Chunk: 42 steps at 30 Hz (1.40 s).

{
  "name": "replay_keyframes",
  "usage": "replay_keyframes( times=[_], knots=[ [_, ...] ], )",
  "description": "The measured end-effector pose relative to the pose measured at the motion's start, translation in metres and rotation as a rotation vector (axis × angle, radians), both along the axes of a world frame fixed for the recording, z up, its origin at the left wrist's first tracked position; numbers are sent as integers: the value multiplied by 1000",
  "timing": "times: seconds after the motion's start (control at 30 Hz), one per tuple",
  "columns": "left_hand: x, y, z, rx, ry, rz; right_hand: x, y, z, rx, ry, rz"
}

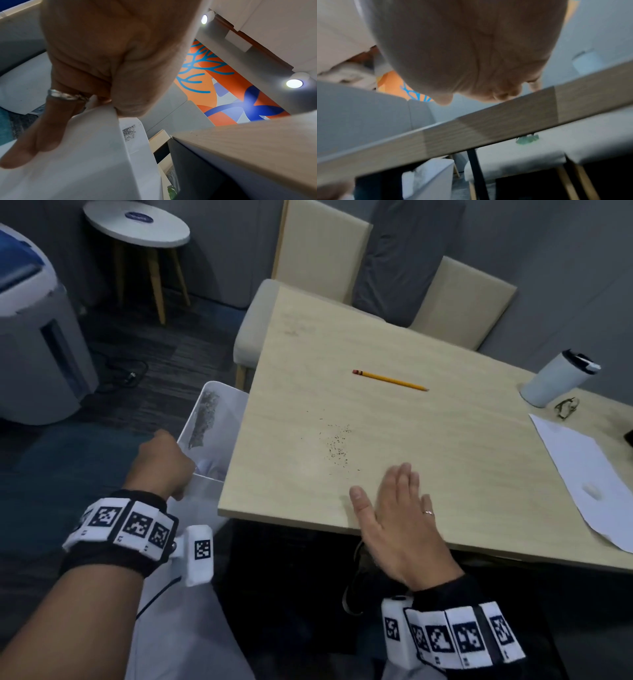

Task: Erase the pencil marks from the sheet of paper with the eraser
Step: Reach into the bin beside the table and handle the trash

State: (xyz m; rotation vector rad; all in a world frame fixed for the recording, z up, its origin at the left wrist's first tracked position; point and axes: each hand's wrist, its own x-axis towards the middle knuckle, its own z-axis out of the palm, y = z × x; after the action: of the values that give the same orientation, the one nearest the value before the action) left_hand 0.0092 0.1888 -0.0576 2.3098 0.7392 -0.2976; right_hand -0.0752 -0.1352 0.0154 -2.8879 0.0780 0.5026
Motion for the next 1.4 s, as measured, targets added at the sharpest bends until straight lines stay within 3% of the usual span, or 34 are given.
replay_keyframes(
  times=[0.1, 0.2, 0.3, 0.37, 0.47, 0.57, 0.67, 0.73, 0.83, 0.9, 1.07, 1.23, 1.4],
  knots=[
    [-1, -1, 1, -12, -16, -5, -3, 22, 6, 92, 113, 214],
    [-2, -1, 1, -13, -21, -1, 14, 18, 22, 170, 118, 137],
    [-2, -2, -1, -18, -25, -4, 34, 12, 22, -23, 144, 63],
    [-2, -2, -1, -23, -29, -4, 34, 24, 15, -95, 188, 180],
    [-2, 0, -4, -40, -30, 10, 37, 38, 25, -15, 292, 412],
    [-4, 2, -4, -42, -37, 10, 79, 20, 45, 10, 269, 369],
    [-7, 3, -6, -40, -37, 5, 124, -1, 44, -160, 238, 295],
    [-7, 4, -7, -41, -45, -2, 126, -4, 33, -218, 241, 415],
    [-7, 4, -9, -47, -57, 5, 112, 2, 30, -164, 279, 745],
    [-7, 3, -10, -46, -70, 8, 129, 3, 38, -118, 270, 790],
    [-9, 3, -6, -30, -66, 18, 201, 2, 34, -205, 157, 655],
    [-11, 9, -3, -21, -31, 38, 175, 18, 27, -186, 202, 1017],
    [-17, 19, -4, -1, -30, 72, 188, 23, 30, -196, 138, 841]
  ],
)
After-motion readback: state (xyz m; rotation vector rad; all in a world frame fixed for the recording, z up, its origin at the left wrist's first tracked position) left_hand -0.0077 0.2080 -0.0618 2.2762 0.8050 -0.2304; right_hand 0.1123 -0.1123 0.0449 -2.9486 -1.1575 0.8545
